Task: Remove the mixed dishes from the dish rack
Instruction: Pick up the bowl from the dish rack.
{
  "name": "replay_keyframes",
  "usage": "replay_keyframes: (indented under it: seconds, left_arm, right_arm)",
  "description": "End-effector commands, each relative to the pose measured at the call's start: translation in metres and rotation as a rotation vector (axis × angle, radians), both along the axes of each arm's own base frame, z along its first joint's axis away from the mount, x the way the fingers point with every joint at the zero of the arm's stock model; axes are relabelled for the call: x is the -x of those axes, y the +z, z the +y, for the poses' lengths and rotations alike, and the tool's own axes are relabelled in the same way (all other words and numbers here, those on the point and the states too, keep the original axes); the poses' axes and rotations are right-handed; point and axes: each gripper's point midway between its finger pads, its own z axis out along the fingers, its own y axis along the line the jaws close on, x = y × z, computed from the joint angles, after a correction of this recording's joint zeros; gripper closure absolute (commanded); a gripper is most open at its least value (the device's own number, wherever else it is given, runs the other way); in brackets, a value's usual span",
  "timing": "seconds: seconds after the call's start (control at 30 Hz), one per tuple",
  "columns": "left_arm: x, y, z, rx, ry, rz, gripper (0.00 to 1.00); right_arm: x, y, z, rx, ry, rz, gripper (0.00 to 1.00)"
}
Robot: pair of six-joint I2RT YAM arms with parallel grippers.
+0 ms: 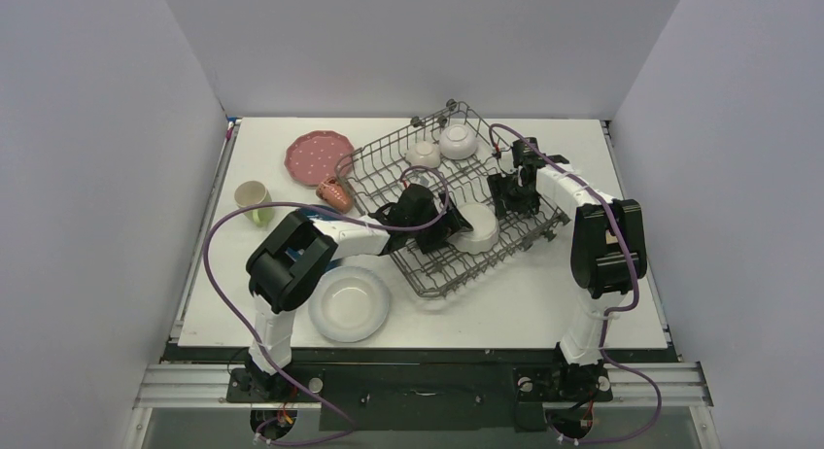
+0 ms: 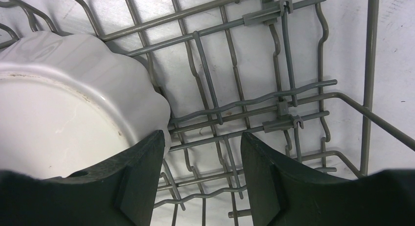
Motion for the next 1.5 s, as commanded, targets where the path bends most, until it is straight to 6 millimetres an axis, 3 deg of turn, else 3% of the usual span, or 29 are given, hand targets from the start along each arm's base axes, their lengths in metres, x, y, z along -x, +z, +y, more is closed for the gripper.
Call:
replay_keyframes:
  seconds: [0.0, 0.33, 0.57, 0.87, 1.27, 1.47]
  left_arm:
    - [-0.009, 0.014, -0.006, 0.003, 0.010, -0.038, 0.13]
    - [-0.026, 0.020, -0.019, 0.056, 0.018, -0.063, 0.16]
    - [-0.029, 0.027, -0.023, 0.123, 0.031, -0.070, 0.27]
    - [-0.034, 0.077, -0.012, 0.318, 0.067, -0.171, 0.32]
    - [-0.038, 0.112, -0.003, 0.519, 0.111, -0.282, 0.32]
    - [-0.042, 0.118, -0.004, 0.562, 0.127, -0.298, 0.30]
  right_arm:
    - [-0.004, 0.001, 0.002, -0.001, 0.001, -0.005, 0.45]
    - [-0.003, 0.000, 0.004, -0.001, 0.006, -0.002, 0.45]
    - [-0.002, -0.002, 0.005, -0.004, 0.011, 0.007, 0.45]
    - [0.001, -0.005, 0.009, -0.036, 0.020, 0.028, 0.45]
    - [0.001, -0.004, 0.009, -0.057, 0.016, 0.034, 0.45]
    - [0.000, -0.002, 0.009, -0.060, 0.015, 0.028, 0.45]
